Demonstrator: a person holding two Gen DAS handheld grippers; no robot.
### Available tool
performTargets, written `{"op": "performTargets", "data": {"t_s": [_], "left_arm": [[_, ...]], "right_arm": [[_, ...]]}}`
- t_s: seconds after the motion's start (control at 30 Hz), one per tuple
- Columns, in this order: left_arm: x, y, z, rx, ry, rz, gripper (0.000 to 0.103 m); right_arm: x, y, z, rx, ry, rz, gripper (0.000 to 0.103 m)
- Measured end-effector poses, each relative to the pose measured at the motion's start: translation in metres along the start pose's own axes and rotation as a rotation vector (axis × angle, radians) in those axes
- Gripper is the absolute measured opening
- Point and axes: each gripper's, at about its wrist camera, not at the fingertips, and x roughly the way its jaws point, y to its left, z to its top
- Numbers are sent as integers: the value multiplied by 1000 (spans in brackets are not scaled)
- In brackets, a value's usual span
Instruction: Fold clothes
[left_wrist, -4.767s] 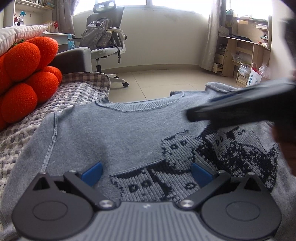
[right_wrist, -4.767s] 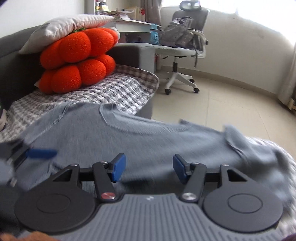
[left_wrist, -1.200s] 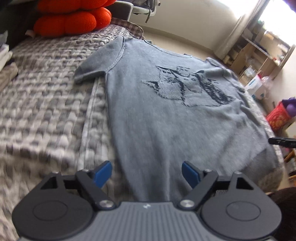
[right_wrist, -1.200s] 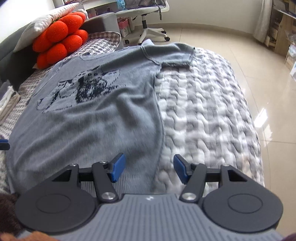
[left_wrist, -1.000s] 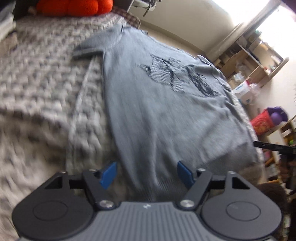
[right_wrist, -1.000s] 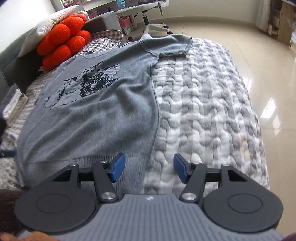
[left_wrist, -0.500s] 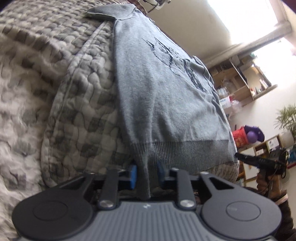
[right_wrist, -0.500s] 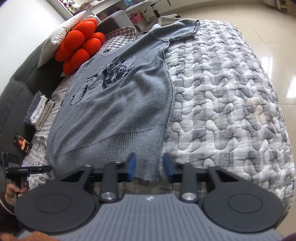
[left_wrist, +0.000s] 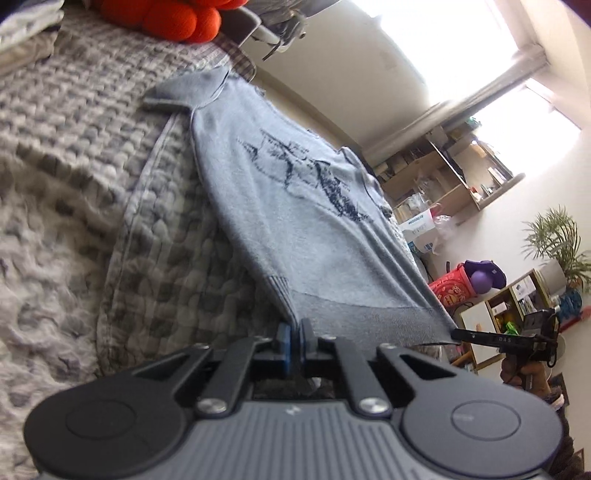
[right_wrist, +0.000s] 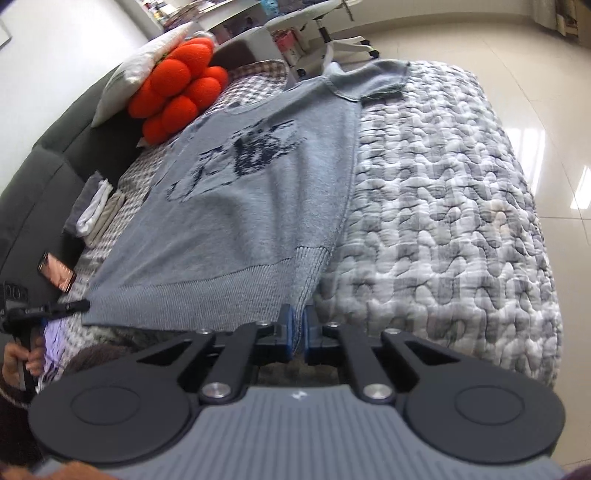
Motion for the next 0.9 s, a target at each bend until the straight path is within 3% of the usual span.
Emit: {"op": "performTargets", "data": {"t_s": [0.33, 0.73, 0.9], "left_arm": [[-12, 11, -7, 17, 15, 7, 3], [35, 42, -17, 0, 126, 120, 3], [37, 38, -9, 58, 170, 145, 6]], "right_arm": [[-3, 6, -6, -15, 42, 11, 5], [49, -27, -3, 53, 186, -38, 6], [49, -29, 1, 5, 160, -1, 18]]}}
